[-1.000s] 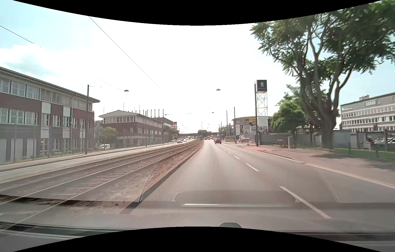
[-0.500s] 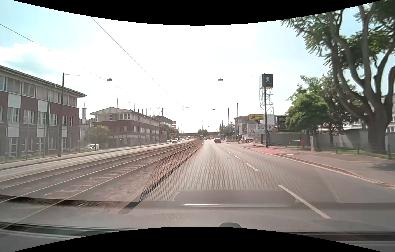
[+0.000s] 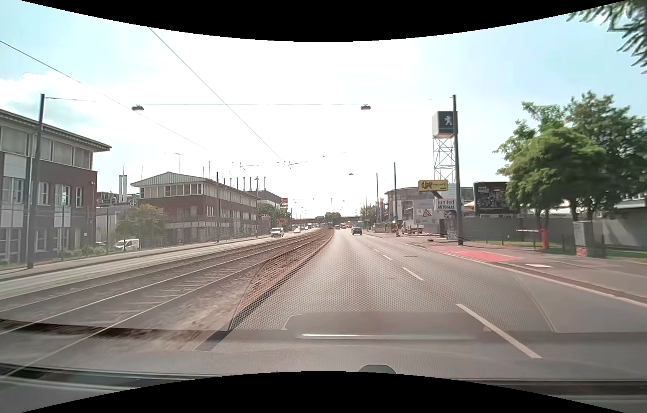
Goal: Follow the waypoints while adhering to traffic rules and regulations
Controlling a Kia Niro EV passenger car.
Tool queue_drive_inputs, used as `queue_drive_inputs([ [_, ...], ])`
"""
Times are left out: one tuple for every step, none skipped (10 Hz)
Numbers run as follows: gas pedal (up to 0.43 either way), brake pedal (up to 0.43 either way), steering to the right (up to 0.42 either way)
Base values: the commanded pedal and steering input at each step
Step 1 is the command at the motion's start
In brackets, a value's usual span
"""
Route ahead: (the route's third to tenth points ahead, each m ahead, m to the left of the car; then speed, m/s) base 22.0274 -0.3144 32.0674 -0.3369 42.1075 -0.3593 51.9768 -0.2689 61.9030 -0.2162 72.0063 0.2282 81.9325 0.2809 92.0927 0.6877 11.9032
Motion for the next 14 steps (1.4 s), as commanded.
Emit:
queue_drive_inputs([
  [0.039, 0.0, -0.008],
  [0.039, 0.0, -0.008],
  [0.039, 0.0, -0.008],
  [0.039, 0.0, -0.008],
  [0.039, 0.0, -0.008],
  [0.039, 0.0, -0.008],
  [0.039, 0.0, -0.008],
  [0.039, 0.0, -0.007],
  [0.039, 0.0, -0.006],
  [0.039, 0.0, -0.006],
  [0.039, 0.0, -0.006],
  [0.039, 0.0, -0.006],
  [0.039, 0.0, -0.006],
  [0.039, 0.0, -0.006],
])
